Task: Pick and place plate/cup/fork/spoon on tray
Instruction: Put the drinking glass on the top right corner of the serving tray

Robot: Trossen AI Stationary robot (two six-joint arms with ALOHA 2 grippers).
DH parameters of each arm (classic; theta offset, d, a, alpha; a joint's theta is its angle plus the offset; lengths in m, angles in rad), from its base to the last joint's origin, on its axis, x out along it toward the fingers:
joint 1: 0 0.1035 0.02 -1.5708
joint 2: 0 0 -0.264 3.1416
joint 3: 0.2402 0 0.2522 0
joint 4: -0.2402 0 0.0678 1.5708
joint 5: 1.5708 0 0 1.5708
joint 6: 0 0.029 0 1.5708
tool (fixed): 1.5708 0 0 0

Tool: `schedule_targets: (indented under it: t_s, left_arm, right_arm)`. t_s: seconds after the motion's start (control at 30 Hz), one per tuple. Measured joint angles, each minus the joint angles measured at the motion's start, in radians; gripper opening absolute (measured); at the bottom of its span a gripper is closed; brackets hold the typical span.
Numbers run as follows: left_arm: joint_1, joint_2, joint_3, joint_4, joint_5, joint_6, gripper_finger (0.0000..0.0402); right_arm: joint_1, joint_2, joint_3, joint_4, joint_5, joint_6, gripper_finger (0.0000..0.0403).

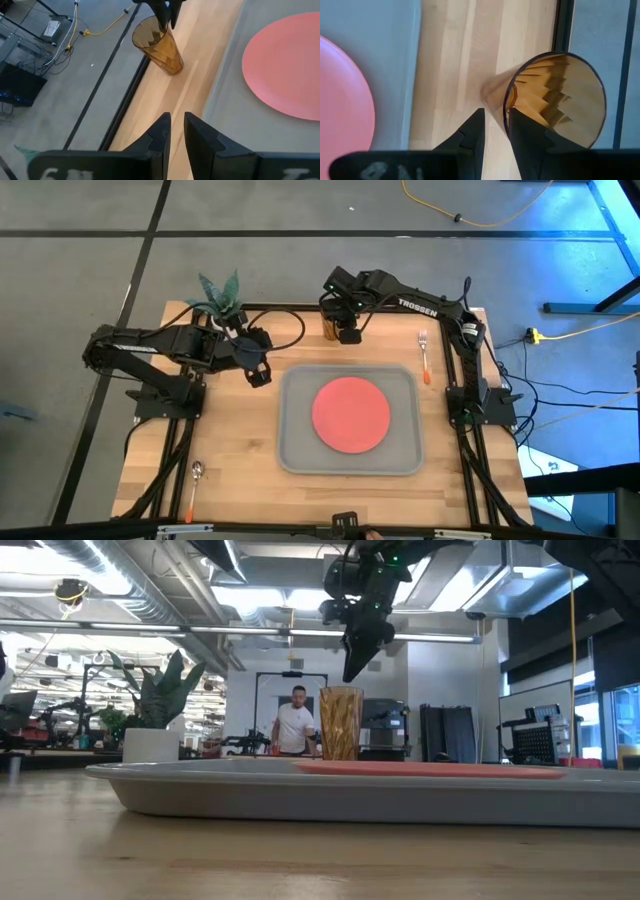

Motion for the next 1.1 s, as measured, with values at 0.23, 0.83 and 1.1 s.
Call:
schedule_targets:
  t_s: [0.23, 0.83, 1.1]
  left_arm:
    - [0.000, 0.000, 0.000, 0.000, 0.000, 0.000, 0.0047]
    - [0.000, 0.000, 0.000, -0.005, 0.000, 0.000, 0.0047]
    - [0.000, 0.000, 0.000, -0.005, 0.000, 0.000, 0.0047]
  right_arm:
    - [0.000, 0.004, 0.000, 0.001, 0.000, 0.000, 0.0088]
    - [-0.007, 0.084, -0.003, 0.025, 0.115, -0.008, 0.0017]
    - [-0.001, 0.085, 0.052, -0.047, 0.122, -0.013, 0.0011]
